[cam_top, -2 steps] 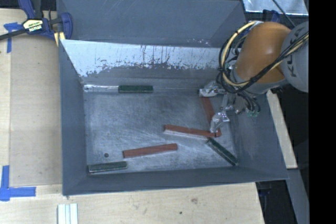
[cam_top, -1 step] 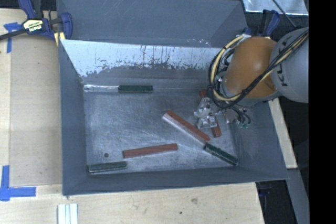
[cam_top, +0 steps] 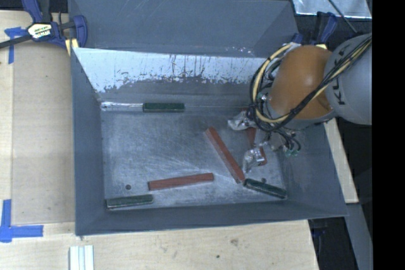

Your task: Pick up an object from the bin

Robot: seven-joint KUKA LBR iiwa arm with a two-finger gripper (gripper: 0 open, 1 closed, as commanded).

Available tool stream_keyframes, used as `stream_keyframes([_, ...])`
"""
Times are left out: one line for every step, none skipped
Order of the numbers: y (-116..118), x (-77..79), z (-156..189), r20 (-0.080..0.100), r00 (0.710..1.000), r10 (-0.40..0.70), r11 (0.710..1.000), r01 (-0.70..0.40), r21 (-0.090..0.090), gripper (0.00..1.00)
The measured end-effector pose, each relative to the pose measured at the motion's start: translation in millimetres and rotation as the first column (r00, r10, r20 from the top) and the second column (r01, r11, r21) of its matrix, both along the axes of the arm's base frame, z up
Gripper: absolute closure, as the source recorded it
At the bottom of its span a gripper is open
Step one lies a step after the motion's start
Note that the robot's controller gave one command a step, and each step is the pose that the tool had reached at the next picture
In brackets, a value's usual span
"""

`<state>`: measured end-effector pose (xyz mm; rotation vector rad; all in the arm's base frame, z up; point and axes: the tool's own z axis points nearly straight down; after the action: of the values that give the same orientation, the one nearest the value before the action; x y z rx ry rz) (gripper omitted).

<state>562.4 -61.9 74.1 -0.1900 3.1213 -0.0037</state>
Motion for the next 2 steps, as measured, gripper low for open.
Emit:
stream_keyframes([0, -0.2, 0, 0.0, 1.0, 0.001, 1.0, -0.001, 0.0, 0.0])
stream_keyframes([55, 30.8, 15, -0.012, 1.0, 0.003, 1.0, -0.003, 0.0, 0.0])
